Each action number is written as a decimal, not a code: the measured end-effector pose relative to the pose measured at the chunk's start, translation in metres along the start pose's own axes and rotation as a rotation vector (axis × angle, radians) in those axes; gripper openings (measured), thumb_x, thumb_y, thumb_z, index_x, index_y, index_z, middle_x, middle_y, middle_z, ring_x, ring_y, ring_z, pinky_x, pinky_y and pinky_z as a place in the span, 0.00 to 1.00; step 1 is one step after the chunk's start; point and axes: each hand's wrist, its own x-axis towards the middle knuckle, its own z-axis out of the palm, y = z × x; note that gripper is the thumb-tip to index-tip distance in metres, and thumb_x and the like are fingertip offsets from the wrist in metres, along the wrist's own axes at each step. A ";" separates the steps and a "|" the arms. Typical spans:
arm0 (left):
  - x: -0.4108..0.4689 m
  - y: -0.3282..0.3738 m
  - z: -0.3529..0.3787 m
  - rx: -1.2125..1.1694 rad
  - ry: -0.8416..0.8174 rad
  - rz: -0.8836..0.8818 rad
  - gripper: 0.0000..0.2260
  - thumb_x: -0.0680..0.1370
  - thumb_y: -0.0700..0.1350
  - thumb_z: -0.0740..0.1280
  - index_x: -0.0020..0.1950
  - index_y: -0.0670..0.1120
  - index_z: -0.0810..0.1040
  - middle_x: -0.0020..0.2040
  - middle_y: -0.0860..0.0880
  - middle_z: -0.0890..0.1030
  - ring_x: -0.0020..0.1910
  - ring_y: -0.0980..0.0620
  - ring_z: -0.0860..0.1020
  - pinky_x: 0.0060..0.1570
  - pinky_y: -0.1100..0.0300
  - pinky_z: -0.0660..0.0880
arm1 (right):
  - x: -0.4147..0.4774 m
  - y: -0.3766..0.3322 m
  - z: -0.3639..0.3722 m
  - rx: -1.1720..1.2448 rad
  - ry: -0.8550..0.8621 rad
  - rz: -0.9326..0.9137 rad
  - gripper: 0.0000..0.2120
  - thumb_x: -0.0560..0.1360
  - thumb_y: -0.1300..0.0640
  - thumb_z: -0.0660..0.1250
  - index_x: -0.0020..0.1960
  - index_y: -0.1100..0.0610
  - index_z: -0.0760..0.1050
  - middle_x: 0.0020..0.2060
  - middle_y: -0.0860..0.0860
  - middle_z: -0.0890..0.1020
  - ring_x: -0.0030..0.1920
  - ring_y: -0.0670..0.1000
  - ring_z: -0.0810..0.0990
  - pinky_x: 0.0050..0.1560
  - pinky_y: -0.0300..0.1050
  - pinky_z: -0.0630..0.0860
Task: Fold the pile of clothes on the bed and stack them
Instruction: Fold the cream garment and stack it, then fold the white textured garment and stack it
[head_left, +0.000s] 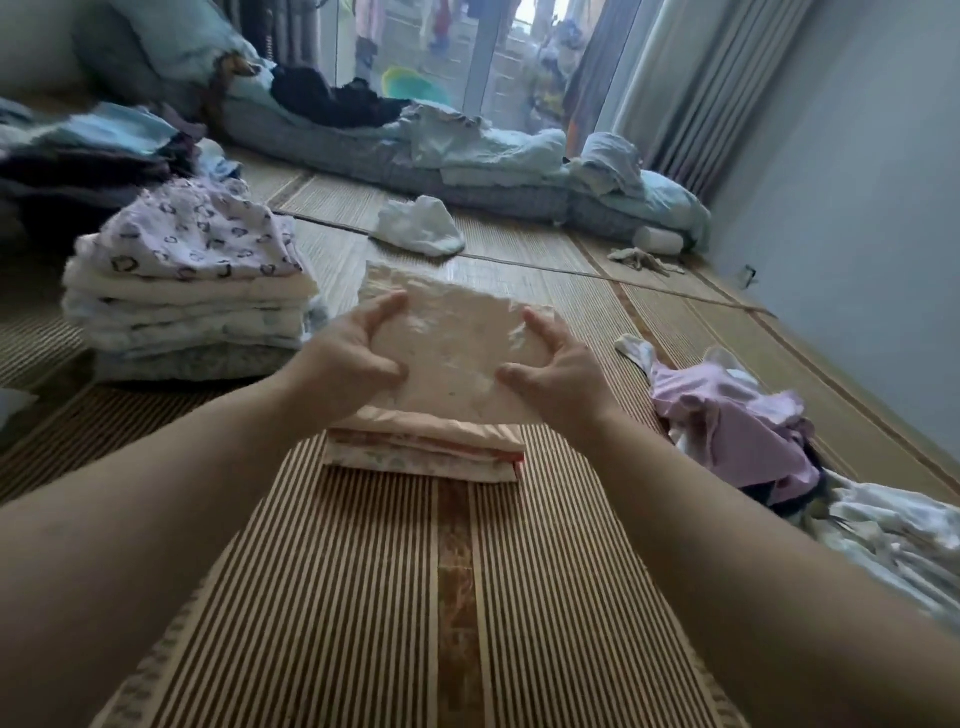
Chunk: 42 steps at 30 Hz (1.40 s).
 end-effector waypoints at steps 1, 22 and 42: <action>0.008 -0.007 -0.005 0.052 0.034 0.012 0.34 0.72 0.25 0.64 0.74 0.45 0.63 0.58 0.42 0.76 0.46 0.53 0.81 0.41 0.66 0.79 | 0.013 0.004 0.010 -0.020 -0.005 0.002 0.37 0.68 0.56 0.76 0.74 0.49 0.64 0.71 0.53 0.67 0.64 0.57 0.74 0.59 0.56 0.77; -0.003 -0.032 0.039 1.148 -0.052 0.138 0.37 0.71 0.64 0.66 0.76 0.63 0.51 0.78 0.54 0.45 0.76 0.46 0.44 0.72 0.35 0.52 | -0.071 0.061 -0.042 -0.357 0.007 0.124 0.30 0.74 0.41 0.66 0.73 0.49 0.64 0.72 0.51 0.66 0.71 0.50 0.65 0.70 0.55 0.66; -0.014 -0.065 0.417 1.209 -0.746 0.372 0.31 0.73 0.60 0.65 0.74 0.58 0.60 0.74 0.53 0.64 0.71 0.48 0.64 0.67 0.46 0.66 | -0.188 0.190 -0.273 -0.701 0.132 0.752 0.39 0.65 0.41 0.69 0.73 0.36 0.56 0.72 0.48 0.62 0.71 0.57 0.60 0.69 0.61 0.61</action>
